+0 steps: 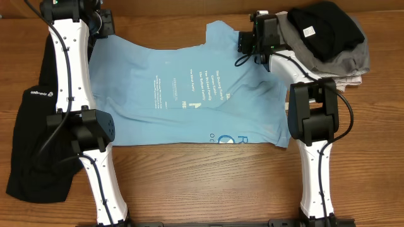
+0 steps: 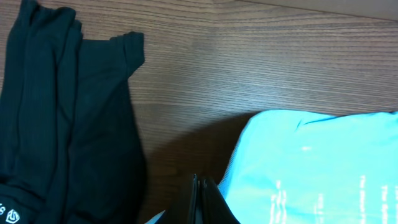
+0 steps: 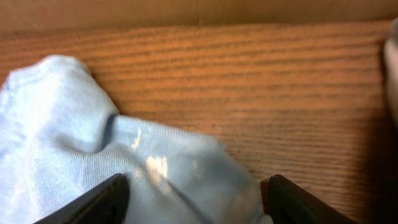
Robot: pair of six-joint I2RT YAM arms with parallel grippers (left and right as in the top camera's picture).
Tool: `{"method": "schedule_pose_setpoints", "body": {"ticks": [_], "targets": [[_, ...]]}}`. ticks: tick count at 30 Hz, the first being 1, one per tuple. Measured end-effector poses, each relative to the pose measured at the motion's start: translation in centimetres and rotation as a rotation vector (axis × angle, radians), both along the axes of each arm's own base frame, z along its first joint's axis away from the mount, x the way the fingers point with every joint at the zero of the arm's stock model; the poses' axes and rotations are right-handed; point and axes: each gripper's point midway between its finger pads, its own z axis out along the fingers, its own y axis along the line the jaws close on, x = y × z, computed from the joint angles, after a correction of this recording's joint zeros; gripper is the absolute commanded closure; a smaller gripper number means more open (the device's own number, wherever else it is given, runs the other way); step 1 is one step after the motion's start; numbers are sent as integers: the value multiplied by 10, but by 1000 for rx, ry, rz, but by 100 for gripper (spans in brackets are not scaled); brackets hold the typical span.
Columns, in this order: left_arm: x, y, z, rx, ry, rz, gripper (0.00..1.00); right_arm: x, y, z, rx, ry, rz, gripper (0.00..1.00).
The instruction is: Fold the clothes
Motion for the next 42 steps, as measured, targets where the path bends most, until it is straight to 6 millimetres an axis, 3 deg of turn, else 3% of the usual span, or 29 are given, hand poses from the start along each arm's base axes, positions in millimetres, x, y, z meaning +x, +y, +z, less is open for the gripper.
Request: {"method": "schedule_pose_setpoints", "body": {"ticks": [6,13,17,21,27,30,36,42], "targets": [[0,1,0,4,0,2,96,-2,9,-4,1,6,11,39],[1,1,0,7,-3,4,96,-5,18,-9,-29,10,11,79],[1,1,0,7,-3,4,96,-12,17,-7,-46,80,8,93],[1,1,0,7,-3,4,96,-16,13,7,-61,159,0,94],[1,2,0,8,-3,5,96,-13,1,85,-60,165,-16,94],[0,6,0,17,-2,14,96,-25,-6,109,-68,199,-23,96],[-9,18,-3,26,32,33,96,-68,-14,114,-89,363,-16,96],[-29,32,-11,20,112,55,96,-116,-4,110,-23,554,46,96]]}}
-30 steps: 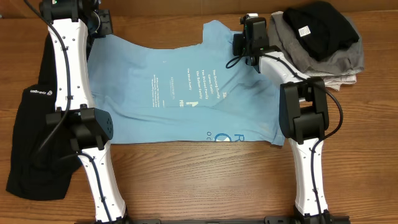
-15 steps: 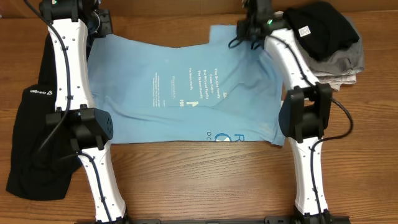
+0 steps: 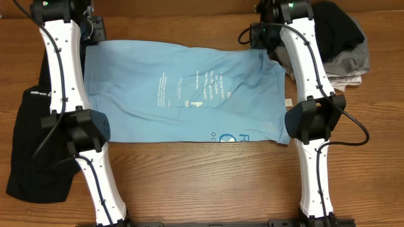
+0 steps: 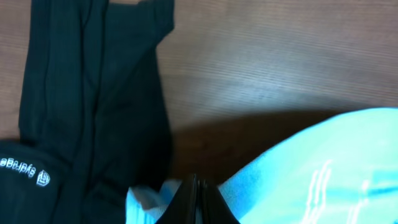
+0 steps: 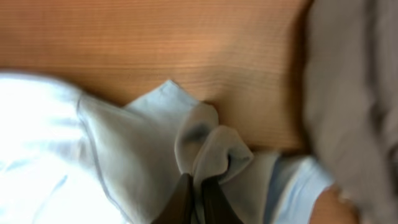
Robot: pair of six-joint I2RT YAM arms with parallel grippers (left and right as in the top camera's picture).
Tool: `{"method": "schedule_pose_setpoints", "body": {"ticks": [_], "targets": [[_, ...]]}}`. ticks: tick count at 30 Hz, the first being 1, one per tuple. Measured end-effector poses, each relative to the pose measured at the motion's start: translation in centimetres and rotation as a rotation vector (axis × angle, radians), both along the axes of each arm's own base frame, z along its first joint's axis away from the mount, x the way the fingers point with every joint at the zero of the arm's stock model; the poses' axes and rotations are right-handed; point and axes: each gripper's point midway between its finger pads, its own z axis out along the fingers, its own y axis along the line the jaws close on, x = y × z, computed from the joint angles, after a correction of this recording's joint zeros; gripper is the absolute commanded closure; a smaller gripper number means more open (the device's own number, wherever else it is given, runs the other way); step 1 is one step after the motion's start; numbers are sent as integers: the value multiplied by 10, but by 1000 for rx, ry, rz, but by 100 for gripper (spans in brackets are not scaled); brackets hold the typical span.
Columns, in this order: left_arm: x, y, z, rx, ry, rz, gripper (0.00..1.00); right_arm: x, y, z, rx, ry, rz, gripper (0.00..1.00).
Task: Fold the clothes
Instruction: 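Fold the top half down toward the hem with both grippers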
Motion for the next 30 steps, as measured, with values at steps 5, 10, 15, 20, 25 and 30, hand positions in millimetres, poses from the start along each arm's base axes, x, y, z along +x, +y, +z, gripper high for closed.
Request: {"method": "schedule_pose_setpoints", "body": {"ticks": [5,10,15,20,25,30], "targets": [[-22,15,2,-3,60,15,96,-29,0,26,56,66,-17,96],[-48,22,16,-6,103,5,96,-52,-8,82,99,20,-52,96],[-60,20,21,-3,136,-29,96,-61,-7,116,139,-39,-79,96],[-60,18,20,-1,136,-66,96,-71,-10,98,126,39,-109,96],[-59,14,21,-10,132,-122,96,-91,-22,69,46,149,-131,96],[-59,8,17,-30,139,-169,96,-110,-29,67,14,191,-136,96]]}}
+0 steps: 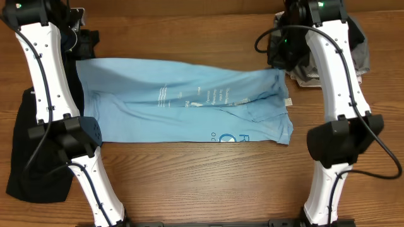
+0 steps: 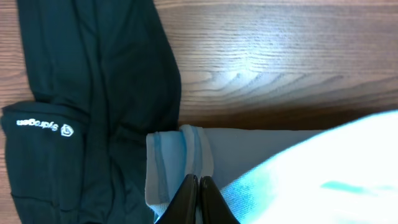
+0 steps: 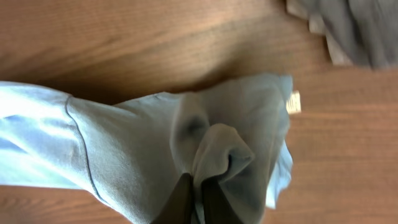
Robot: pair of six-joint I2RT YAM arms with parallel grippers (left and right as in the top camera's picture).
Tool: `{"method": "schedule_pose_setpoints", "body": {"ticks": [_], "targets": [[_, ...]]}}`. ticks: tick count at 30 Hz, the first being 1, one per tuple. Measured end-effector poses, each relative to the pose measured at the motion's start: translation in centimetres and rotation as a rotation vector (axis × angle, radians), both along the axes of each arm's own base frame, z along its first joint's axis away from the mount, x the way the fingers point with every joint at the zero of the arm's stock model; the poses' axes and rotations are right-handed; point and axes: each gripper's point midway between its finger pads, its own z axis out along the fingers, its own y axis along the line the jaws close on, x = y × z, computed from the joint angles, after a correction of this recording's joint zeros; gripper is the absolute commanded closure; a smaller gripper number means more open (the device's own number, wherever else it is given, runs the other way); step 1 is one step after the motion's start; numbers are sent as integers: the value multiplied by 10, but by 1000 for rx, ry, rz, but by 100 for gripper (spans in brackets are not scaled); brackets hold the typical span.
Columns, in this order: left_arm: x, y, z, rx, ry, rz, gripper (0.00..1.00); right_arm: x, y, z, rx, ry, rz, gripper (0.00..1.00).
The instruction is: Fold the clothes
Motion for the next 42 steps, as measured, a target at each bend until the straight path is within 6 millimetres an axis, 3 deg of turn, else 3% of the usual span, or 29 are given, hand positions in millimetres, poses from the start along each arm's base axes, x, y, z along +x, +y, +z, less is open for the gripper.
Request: {"method": "schedule_pose_setpoints", "body": {"ticks": [7,11,16,25,26,27,30,33,42], "targets": [[-23,-7,-22,-26,115,-41,96,-36,-6,6,-8,18,-1,96],[-47,-12,-29,-41,190,-64,96,-54,-8,-5,-4,26,-1,96],[-70,-18,-44,-61,272,-79,96,-67,-7,-39,2,79,1,96],[-100,-20,-120,-83,441,-60,96,-84,-10,-94,2,158,-5,96],[-102,-20,-125,-81,450,-57,96,-85,-11,-97,2,161,-10,91],[-104,-20,-131,-80,459,-56,95,-87,-13,-102,4,166,-16,78],[-111,-20,-141,-76,485,-55,60,-90,-18,-111,4,178,-33,52],[-114,-20,-145,-75,494,-40,39,-92,-21,-116,3,187,-36,43],[-104,-1,-149,-6,454,7,37,-91,-19,-116,18,180,-30,36]]}}
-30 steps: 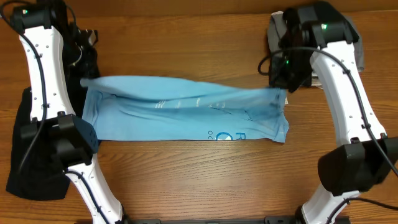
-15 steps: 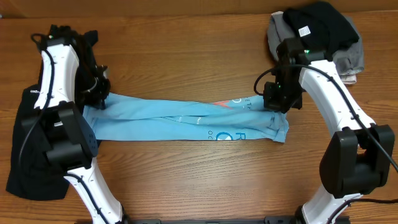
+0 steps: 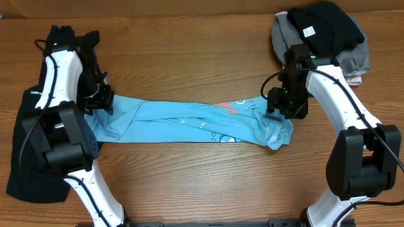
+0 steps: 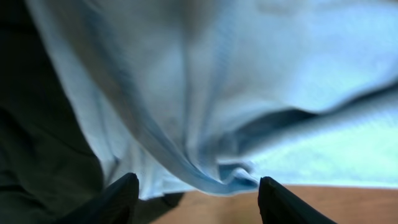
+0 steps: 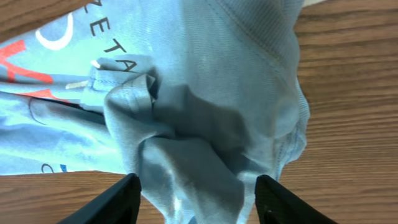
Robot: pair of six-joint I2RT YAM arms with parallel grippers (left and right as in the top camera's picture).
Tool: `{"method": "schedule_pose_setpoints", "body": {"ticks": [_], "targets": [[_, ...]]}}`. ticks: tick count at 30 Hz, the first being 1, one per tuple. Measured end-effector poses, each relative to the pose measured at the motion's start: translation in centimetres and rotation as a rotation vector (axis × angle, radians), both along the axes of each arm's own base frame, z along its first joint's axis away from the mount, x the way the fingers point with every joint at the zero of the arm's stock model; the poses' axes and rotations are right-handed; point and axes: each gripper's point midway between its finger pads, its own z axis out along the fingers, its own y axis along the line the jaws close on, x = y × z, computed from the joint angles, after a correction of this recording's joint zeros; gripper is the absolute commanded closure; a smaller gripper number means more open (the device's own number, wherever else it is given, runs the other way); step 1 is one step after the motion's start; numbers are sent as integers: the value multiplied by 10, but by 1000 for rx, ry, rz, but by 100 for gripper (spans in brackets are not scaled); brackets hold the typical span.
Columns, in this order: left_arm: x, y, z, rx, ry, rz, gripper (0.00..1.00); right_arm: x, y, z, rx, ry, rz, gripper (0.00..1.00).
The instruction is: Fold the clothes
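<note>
A light blue T-shirt (image 3: 189, 123) lies across the middle of the table as a long, narrow, rumpled band with print showing near its right end. My left gripper (image 3: 100, 101) hangs over the band's left end. In the left wrist view its fingers (image 4: 121, 199) stand wide apart, open, with blue cloth (image 4: 249, 74) just beyond them. My right gripper (image 3: 282, 108) is over the bunched right end (image 5: 205, 93), also open, fingers (image 5: 118, 199) spread either side of the cloth, gripping nothing.
A black garment (image 3: 31, 145) lies along the table's left side, partly under the left arm; it also shows as black cloth (image 4: 31, 155). A pile of black and grey clothes (image 3: 322, 31) sits at the back right corner. Bare wood lies in front of the shirt.
Both grippers were shut on the shirt's far edge, held stretched near the back. Now the shirt lies doubled into a narrow band mid-table and both grippers are open, having let go.
First the shirt lay spread flat, my left gripper shut at its far left corner and the right open at the far right. Then both were shut on the far edge. Then the edge was held up and stretched; now it lies forward over the near half, released.
</note>
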Motion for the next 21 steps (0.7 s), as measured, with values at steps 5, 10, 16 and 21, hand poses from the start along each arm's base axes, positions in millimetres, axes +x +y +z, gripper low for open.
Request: {"method": "schedule_pose_setpoints", "body": {"ticks": [5,10,16,21], "targets": [[10,31,-3,23,-73,64,37,3,3,0,20,-14,2,33],[17,59,-5,-45,-168,93,37,7,5,1,31,-27,2,32],[21,64,-3,-154,-242,45,43,11,6,0,33,-46,3,30],[27,50,-9,-192,-262,-10,43,12,6,0,34,-48,3,30]]}}
